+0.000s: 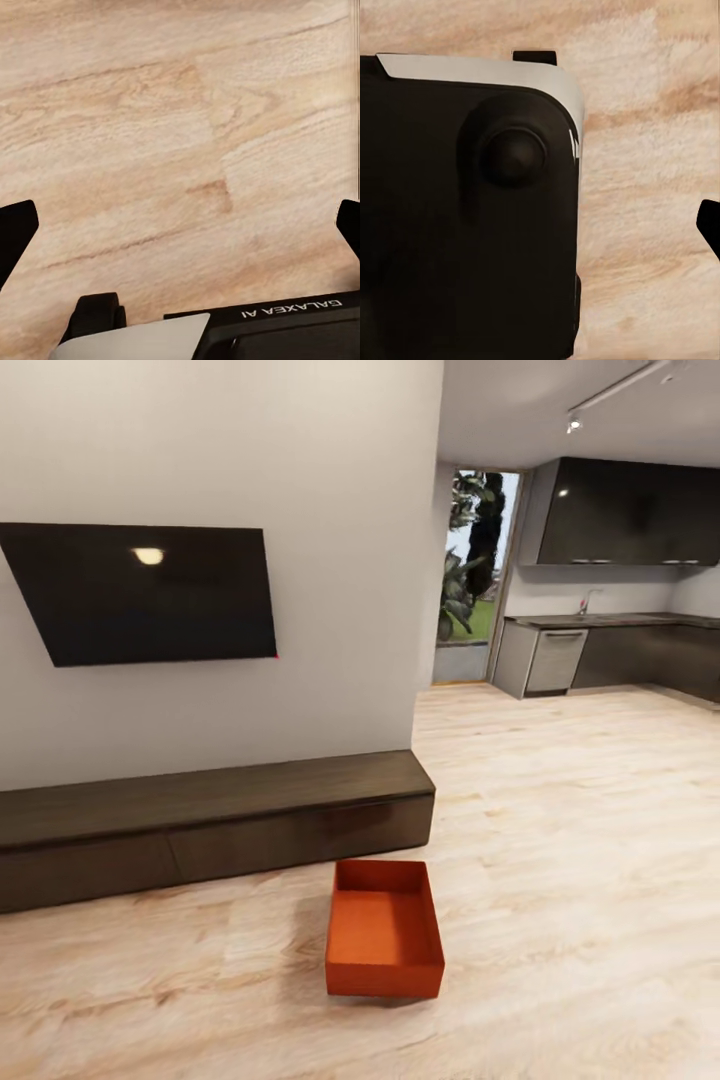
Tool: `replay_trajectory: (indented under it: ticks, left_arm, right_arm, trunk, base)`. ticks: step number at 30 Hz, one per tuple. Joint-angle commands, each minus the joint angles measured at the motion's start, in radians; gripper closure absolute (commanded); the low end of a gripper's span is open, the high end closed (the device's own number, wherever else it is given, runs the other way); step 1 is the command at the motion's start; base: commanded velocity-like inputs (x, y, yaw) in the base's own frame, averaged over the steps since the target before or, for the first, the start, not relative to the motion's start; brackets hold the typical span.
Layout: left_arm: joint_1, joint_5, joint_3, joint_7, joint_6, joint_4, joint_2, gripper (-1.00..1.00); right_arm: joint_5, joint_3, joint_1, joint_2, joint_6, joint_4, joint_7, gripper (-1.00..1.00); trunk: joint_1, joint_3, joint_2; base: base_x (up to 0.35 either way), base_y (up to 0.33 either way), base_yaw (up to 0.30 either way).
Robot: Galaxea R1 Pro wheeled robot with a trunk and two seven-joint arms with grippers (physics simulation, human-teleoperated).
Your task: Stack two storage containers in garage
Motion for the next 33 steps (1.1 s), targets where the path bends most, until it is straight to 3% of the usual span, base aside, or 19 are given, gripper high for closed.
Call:
replay_trajectory:
  ticks: [1,7,15,33]
  left_arm:
    - [-0.001,0.01,-0.007,-0.003,-0.004,0.001,0.0,-1.0]
    - [-0.001,0.008,-0.01,-0.002,-0.005,0.002,0.0,-1.0]
    - [-0.001,0.009,-0.009,-0.001,-0.005,0.002,0.0,-1.0]
    - [-0.001,0.007,-0.01,0.0,-0.006,0.002,0.0,-1.0]
  right_arm:
    - [0.0,0.0,-0.001,0.0,0.0,0.0,0.002,-1.0]
    - [0.0,0.001,-0.001,0.001,0.0,0.0,0.001,-1.0]
    - [0.0,0.004,-0.001,0.001,0.0,-0.001,0.0,-1.0]
    - [0.0,0.005,-0.001,0.001,0.0,-0.001,0.0,-1.0]
  trunk:
    - [0.0,0.0,0.0]
    - [0.0,0.002,0.0]
    - [0.0,0.003,0.0]
    - [0.0,0.003,0.0]
  base:
    - [0.0,0.0,-0.258]
    - [0.0,0.0,-0.232]
    - [0.073,0.096,-0.048]
    - [0.282,0.111,-0.003]
